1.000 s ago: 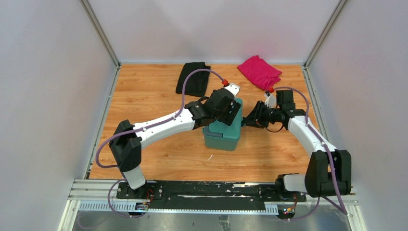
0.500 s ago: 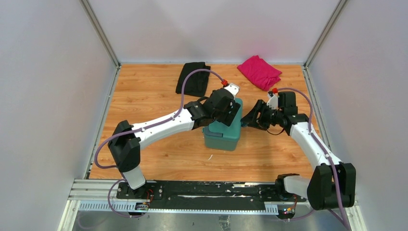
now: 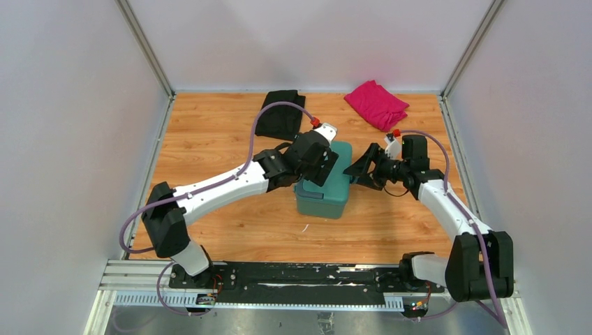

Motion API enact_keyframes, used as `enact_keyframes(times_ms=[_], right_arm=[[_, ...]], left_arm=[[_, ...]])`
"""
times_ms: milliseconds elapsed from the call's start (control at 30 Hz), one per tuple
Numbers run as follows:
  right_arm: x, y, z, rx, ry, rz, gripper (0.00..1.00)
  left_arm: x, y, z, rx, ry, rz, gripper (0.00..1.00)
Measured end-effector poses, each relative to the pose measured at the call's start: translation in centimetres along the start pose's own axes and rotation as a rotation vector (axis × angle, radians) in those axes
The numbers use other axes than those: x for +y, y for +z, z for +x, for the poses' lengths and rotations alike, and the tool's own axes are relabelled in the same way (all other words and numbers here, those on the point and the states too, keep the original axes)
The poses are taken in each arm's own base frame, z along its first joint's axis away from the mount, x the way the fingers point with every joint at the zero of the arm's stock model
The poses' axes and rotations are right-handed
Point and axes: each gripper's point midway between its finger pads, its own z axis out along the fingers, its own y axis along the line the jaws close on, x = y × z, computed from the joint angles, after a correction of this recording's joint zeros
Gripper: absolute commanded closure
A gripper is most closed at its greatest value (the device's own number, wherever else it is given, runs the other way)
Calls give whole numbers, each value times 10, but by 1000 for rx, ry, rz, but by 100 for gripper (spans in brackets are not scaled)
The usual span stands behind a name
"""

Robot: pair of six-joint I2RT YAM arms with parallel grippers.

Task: Organize the medicine kit
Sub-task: Close the lid of the medicine box.

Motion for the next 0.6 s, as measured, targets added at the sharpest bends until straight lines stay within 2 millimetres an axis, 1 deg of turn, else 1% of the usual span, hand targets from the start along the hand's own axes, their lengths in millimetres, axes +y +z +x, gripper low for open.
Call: enact_keyframes(times_ms=[100, 233, 433, 600], right_arm=[[2, 1, 0, 4, 1, -13, 32], [0, 2, 0, 13, 3, -9, 38], [-4, 4, 2, 47, 3, 14, 49], [-3, 2, -1, 60, -14, 37, 54]], left_arm=[[8, -6, 6, -1, 2, -26, 18], [13, -4, 17, 14, 0, -51, 18], [13, -2, 15, -2, -15, -52, 18], [11, 0, 14, -7, -21, -50, 19]])
